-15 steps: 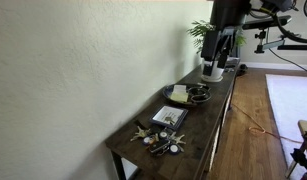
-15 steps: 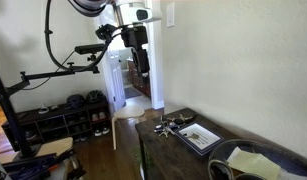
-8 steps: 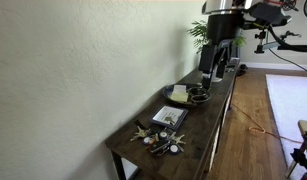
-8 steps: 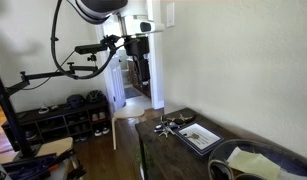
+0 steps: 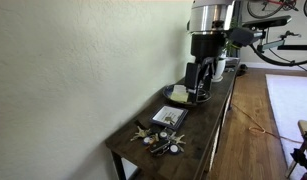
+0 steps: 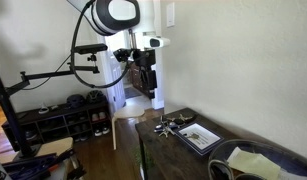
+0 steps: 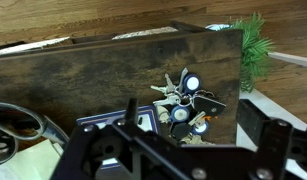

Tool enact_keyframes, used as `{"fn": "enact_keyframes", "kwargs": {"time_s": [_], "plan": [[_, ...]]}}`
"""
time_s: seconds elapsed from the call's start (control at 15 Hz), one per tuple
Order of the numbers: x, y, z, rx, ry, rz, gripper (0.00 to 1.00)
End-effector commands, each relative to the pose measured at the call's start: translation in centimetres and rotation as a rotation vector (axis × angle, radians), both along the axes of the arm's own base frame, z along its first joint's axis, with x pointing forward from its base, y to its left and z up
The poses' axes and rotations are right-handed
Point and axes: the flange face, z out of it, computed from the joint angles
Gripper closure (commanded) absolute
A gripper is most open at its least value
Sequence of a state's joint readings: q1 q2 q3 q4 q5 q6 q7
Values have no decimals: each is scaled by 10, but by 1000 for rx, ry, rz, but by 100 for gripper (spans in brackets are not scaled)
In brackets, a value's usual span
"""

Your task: Put two sets of keys on top of the blue and white object.

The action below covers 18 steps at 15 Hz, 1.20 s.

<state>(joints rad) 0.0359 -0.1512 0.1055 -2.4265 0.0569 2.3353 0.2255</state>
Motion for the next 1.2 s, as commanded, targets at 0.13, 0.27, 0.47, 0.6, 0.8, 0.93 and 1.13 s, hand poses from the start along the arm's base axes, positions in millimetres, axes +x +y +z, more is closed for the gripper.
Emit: {"fn": "enact_keyframes", "kwargs": {"time_s": [0.13, 0.27, 0.47, 0.6, 0.8, 0.93, 1.13], "plan": [[26, 6, -19, 14, -5, 25, 0], [31, 8, -25, 17, 2, 26, 0], [28, 6, -27, 9, 23, 16, 0], [31, 6, -30, 9, 28, 17, 0], [31, 6, -30, 10, 26, 17, 0], [33, 6, -33, 5, 24, 22, 0], [38, 7, -47, 2, 33, 34, 0]]}}
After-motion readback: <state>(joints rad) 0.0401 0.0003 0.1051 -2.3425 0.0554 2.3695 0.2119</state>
